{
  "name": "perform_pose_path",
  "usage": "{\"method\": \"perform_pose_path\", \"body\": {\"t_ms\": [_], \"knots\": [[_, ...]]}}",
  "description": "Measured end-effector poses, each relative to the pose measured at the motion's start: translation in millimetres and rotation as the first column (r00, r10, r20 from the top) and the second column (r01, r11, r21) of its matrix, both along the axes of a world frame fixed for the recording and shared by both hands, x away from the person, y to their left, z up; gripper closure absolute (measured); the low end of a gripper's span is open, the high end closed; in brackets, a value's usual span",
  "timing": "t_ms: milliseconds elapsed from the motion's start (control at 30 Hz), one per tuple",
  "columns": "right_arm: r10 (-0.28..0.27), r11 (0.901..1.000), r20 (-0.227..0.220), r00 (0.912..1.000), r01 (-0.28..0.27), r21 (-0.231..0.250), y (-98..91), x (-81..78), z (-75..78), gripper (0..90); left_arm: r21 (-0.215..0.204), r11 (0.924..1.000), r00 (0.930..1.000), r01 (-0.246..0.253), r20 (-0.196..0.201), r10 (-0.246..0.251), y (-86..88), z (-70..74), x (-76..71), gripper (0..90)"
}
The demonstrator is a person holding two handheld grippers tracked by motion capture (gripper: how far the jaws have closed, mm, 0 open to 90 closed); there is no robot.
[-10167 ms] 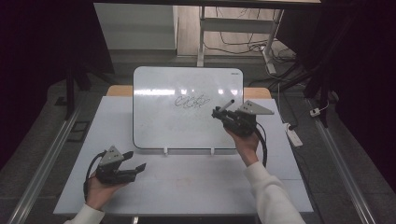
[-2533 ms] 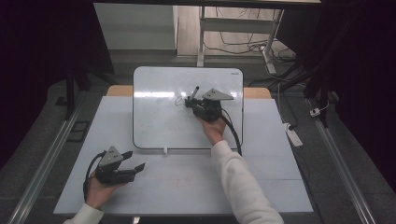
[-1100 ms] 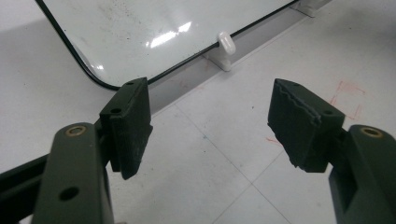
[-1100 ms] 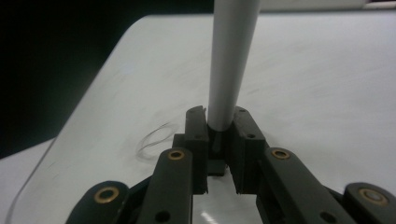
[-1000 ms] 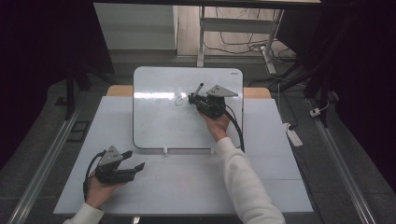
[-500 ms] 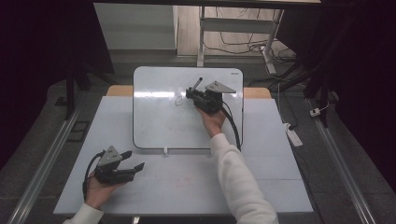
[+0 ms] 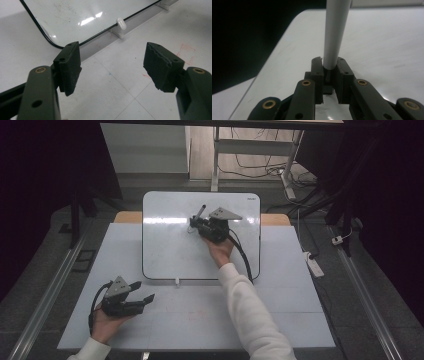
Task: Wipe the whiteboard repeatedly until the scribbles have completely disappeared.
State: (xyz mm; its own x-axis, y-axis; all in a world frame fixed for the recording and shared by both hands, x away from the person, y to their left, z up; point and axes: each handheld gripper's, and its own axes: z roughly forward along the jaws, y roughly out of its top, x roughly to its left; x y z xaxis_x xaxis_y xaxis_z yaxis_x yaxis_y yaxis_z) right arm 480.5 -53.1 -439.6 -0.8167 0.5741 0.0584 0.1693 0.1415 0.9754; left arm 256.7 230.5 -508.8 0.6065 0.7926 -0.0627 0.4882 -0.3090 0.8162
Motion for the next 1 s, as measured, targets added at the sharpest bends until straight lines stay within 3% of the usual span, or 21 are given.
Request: {"method": "perform_pose_path", "body": {"t_ms": [100, 233, 300, 400, 467, 667, 833, 1000], "knots": [[0.03, 0.9985, 0.013, 0.9995, -0.029, -0.045, 8.9, -4.7, -2.9, 79.0, 0.004, 1.0, 1.0, 0.003, 0.001, -0.003, -0.4, 0.4, -0.9, 31.4], [-0.058, 0.9978, 0.011, 0.9983, 0.057, 0.034, -7.4, 7.4, 7.2, 79.0, 0.0, 1.0, 1.0, 0.001, 0.005, -0.001, 0.5, 0.8, -1.6, 31.4], [-0.057, 0.9979, 0.012, 0.9983, 0.057, 0.03, -6.8, 6.3, 6.8, 79.0, 0.001, 1.0, 1.0, 0.002, 0.002, -0.002, 0.9, 0.3, -0.6, 31.4], [0.024, 0.9993, 0.003, 0.9997, -0.024, -0.03, 6.4, -5.0, -3.6, 79.0, -0.001, 1.0, 1.0, 0.002, 0.0, -0.002, 0.3, 0.0, 0.1, 31.4], [0.041, 0.9983, 0.009, 0.9991, -0.04, -0.043, 8.9, -9.9, -8.5, 79.0, 0.001, 1.0, 1.0, 0.004, 0.002, -0.004, -0.2, 0.4, -0.7, 31.4], [-0.027, 0.9992, -0.004, 0.9996, 0.027, 0.03, -8.2, -4.3, -4.6, 79.0, -0.003, 1.0, 1.0, 0.001, 0.005, -0.001, 0.6, 1.0, -1.4, 31.4], [0.037, 0.9985, 0.012, 0.9993, -0.036, -0.041, 5.7, -17.8, -15.3, 79.0, 0.003, 1.0, 1.0, 0.006, 0.003, -0.006, -0.3, 0.6, -0.9, 31.4], [-0.026, 0.9994, -0.006, 0.9996, 0.026, 0.024, -16.0, -9.2, -9.6, 79.0, 0.001, 1.0, 1.0, 0.003, 0.006, -0.003, 0.6, 1.0, -1.6, 31.4]]}}
